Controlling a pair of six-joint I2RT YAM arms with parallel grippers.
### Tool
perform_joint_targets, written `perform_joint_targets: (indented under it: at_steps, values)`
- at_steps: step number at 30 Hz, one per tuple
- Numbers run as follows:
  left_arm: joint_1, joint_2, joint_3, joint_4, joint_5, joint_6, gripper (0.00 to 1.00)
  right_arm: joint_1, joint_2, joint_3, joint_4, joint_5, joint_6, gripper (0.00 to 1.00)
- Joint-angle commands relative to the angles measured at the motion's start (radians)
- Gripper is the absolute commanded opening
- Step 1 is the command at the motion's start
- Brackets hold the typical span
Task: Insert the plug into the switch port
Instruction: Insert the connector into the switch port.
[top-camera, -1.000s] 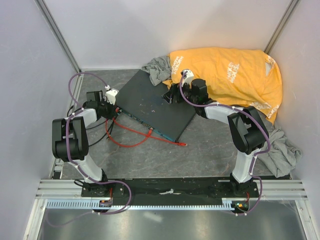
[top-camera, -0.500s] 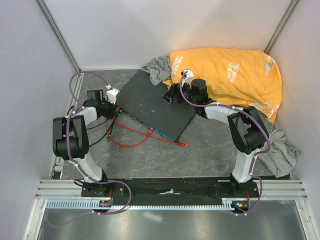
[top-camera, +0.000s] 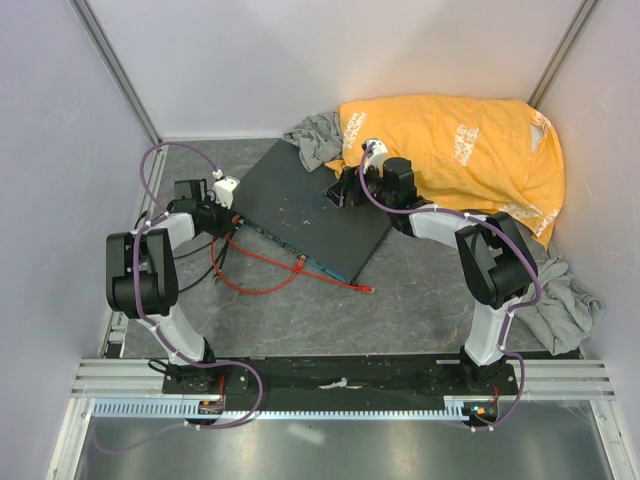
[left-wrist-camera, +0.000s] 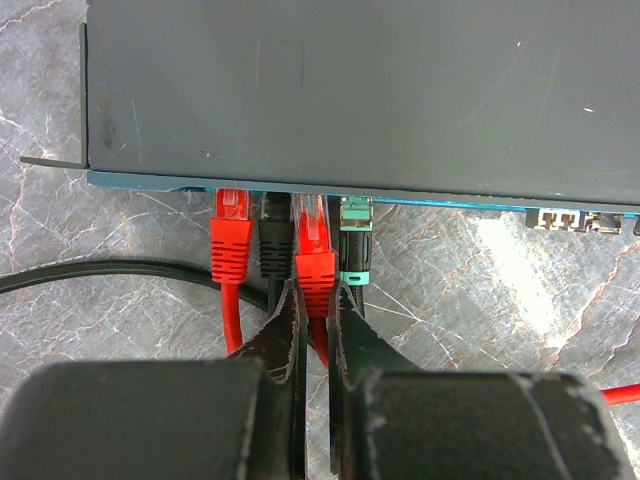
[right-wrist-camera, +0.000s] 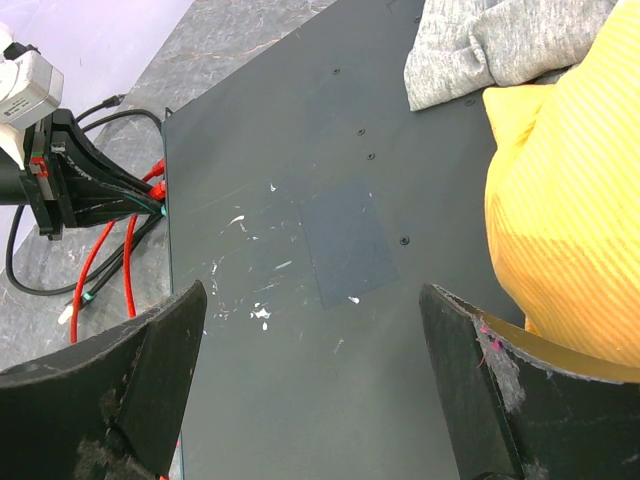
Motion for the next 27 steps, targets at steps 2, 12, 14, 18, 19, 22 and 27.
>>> perform_joint_targets:
  at_steps: [2,12,14,18,19,22,27]
  values:
    - [-0.007,-0.015,0.036,0.039,0.007,0.056,0.02,-0.004,-0.007,-0.006,0.059,-0.021,-0.001,0.95]
    - [-0.005,-0.044,0.026,0.042,0.04,0.06,0.02,-0.004,-0.007,-0.006,0.06,-0.022,0.001,0.95]
    - [-0.007,-0.053,0.025,0.042,0.04,0.06,0.01,-0.004,-0.007,-0.006,0.06,-0.022,-0.001,0.95]
    - [-0.005,-0.06,0.022,0.043,0.048,0.06,0.02,-0.004,-0.007,-0.006,0.062,-0.023,-0.001,0.95]
    - [-0.007,-0.061,0.022,0.043,0.053,0.062,0.01,-0.003,-0.007,-0.006,0.063,-0.025,0.001,0.95]
    - [-0.008,-0.06,0.025,0.04,0.062,0.063,0.01,-0.003,-0.007,-0.006,0.062,-0.025,0.001,0.95]
    - [-0.013,-0.041,0.026,0.034,0.047,0.074,0.01,-0.004,-0.006,-0.006,0.063,-0.025,0.001,0.95]
